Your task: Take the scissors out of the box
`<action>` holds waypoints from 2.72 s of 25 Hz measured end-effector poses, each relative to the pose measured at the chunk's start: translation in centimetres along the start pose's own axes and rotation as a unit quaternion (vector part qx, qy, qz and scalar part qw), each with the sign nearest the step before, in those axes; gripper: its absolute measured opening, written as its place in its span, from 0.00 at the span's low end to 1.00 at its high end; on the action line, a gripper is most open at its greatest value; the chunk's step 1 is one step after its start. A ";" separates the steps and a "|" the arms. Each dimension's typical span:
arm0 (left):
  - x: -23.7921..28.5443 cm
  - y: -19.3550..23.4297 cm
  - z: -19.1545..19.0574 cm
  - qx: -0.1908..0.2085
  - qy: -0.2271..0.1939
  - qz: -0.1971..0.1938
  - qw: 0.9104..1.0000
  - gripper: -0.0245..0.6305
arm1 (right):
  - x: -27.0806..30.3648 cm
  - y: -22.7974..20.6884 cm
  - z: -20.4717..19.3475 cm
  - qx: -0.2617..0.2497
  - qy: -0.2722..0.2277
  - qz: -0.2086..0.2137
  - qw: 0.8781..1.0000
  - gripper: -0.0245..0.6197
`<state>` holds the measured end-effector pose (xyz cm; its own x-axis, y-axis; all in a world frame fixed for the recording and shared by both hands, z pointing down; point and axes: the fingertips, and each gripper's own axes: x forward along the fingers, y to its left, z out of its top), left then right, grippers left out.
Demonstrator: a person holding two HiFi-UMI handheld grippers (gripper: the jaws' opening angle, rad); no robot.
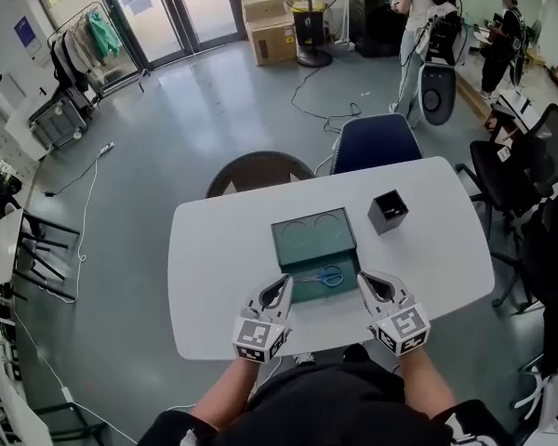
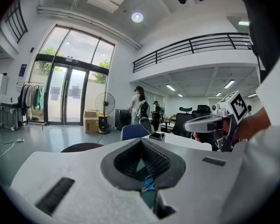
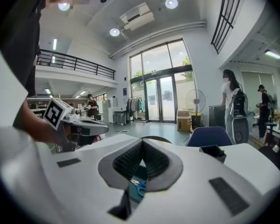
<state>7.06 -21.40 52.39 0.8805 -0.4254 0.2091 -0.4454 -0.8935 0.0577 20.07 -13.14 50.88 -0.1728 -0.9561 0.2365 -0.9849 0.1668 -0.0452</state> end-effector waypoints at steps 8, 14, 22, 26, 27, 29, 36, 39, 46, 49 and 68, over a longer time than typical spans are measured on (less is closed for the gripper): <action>0.4 1.2 0.2 -0.029 -0.001 0.067 0.997 0.05 | 2.5 -0.8 -0.3 -0.065 0.038 0.072 0.995 0.05; 0.4 1.6 0.3 -0.043 -0.002 0.095 0.995 0.05 | 3.9 -0.1 -2.6 -0.113 0.097 0.131 0.980 0.05; -0.5 1.8 -0.6 -0.053 0.007 0.124 0.991 0.05 | 5.2 0.6 -6.2 -0.170 0.165 0.192 0.952 0.22; -1.5 2.3 -1.2 -0.057 0.011 0.137 0.989 0.05 | 6.3 0.9 -7.1 -0.186 0.183 0.210 0.942 0.33; -1.7 2.4 -1.4 -0.058 0.012 0.139 0.989 0.05 | 6.6 0.8 -7.3 -0.196 0.187 0.214 0.939 0.35; -2.0 2.6 -1.7 -0.061 0.012 0.145 0.987 0.05 | 7.2 0.4 -7.8 -0.217 0.199 0.218 0.930 0.38; -3.1 3.4 -2.3 -0.071 0.018 0.165 0.984 0.05 | 9.1 0.1 -10.0 -0.234 0.238 0.242 0.911 0.42; -3.5 3.9 -2.7 -0.074 0.021 0.171 0.982 0.05 | 10.0 0.4 -10.9 -0.236 0.256 0.254 0.902 0.42; -4.0 4.9 -3.4 -0.075 0.026 0.185 0.980 0.05 | 11.0 1.1 -14.3 -0.270 0.308 0.281 0.868 0.42; -4.4 5.3 -3.8 -0.080 0.029 0.195 0.977 0.05 | 11.4 1.1 -15.7 -0.280 0.326 0.288 0.855 0.42; -7.3 7.4 -6.6 -0.102 0.042 0.230 0.967 0.05 | 12.9 2.4 -22.1 -0.364 0.436 0.333 0.753 0.45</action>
<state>-3.76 -23.94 57.77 0.5698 -0.7495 0.3371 -0.8166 -0.5623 0.1303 15.41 -19.76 75.31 -0.2532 -0.1329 0.9582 -0.3648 0.9305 0.0327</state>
